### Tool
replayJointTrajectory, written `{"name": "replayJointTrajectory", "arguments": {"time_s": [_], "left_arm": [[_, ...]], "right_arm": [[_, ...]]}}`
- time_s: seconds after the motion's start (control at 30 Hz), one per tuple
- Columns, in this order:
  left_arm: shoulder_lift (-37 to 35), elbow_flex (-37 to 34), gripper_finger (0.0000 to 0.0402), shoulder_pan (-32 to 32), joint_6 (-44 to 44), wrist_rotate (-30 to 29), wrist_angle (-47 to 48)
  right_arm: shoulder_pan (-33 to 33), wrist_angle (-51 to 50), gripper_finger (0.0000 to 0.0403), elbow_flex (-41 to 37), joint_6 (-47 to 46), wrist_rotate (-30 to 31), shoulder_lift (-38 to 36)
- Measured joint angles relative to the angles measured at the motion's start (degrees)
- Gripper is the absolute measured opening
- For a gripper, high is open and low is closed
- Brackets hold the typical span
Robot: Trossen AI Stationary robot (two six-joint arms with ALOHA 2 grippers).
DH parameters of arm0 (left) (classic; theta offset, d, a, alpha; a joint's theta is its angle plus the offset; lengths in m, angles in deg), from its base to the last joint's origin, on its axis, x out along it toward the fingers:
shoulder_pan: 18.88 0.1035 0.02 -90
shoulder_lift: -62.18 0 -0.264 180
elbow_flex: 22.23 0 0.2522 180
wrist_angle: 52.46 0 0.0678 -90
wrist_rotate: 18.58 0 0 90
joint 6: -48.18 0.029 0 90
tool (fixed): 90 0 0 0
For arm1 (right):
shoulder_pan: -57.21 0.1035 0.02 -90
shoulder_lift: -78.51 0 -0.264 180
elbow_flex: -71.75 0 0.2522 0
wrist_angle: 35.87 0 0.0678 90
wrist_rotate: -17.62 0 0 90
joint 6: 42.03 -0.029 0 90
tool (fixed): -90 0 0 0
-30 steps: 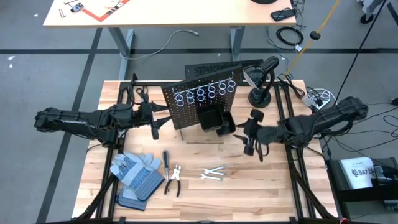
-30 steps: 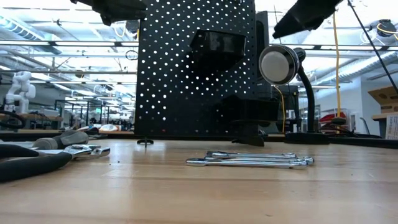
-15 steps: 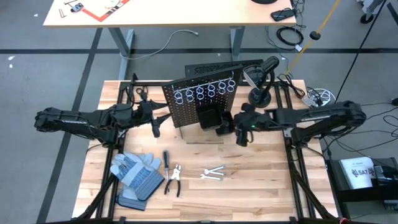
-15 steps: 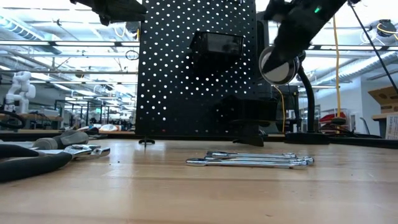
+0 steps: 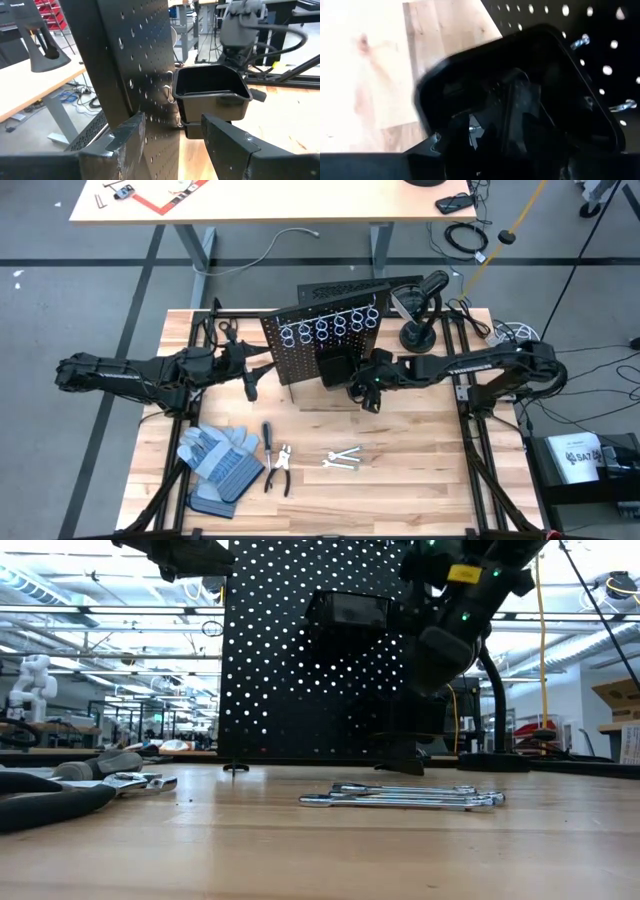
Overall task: Hang tools onto peg board
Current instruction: Remove the black utility knife blades from the bottom black bin of the black pegboard
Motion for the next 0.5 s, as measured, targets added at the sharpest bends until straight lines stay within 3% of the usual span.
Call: {"name": "replayJointTrajectory", "arguments": {"time_s": [0.5], "left_arm": [[0.0, 0.0, 0.0206, 0.0, -0.2, 0.0, 0.3]], "right_arm": [[-2.7, 3.1, 0.0176, 0.1, -1.2, 0.1, 4.1]]}}
